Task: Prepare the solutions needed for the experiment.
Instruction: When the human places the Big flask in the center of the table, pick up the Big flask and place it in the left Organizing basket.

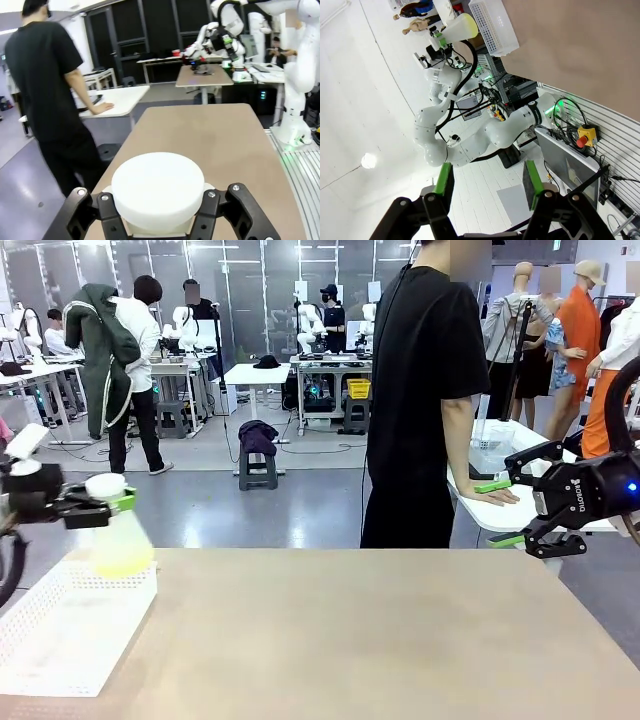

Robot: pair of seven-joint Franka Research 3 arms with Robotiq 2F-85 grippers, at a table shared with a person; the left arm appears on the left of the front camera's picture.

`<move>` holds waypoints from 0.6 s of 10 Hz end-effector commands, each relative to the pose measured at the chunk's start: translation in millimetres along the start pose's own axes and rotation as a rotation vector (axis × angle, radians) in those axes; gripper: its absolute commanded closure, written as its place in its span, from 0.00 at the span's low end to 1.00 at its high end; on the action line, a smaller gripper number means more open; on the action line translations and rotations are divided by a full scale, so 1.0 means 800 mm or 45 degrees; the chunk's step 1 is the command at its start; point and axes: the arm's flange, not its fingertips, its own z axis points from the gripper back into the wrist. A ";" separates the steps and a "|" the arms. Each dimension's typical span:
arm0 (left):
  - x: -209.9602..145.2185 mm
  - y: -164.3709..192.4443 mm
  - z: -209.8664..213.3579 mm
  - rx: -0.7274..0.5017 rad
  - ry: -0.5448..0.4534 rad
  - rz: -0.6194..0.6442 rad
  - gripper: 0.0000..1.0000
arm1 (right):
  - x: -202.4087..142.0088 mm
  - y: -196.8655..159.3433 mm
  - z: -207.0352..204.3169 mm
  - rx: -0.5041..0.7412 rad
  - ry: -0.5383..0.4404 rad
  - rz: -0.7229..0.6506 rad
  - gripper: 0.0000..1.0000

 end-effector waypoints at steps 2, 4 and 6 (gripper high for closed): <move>-0.017 -0.023 0.046 0.127 -0.071 -0.005 1.00 | -0.002 0.001 0.001 0.005 0.002 0.007 0.30; -0.046 -0.028 0.071 0.196 -0.055 0.027 1.00 | -0.002 0.001 0.001 0.005 0.002 0.007 0.30; -0.064 -0.036 0.084 0.239 -0.066 0.059 1.00 | -0.002 0.001 0.001 0.005 0.002 0.007 0.30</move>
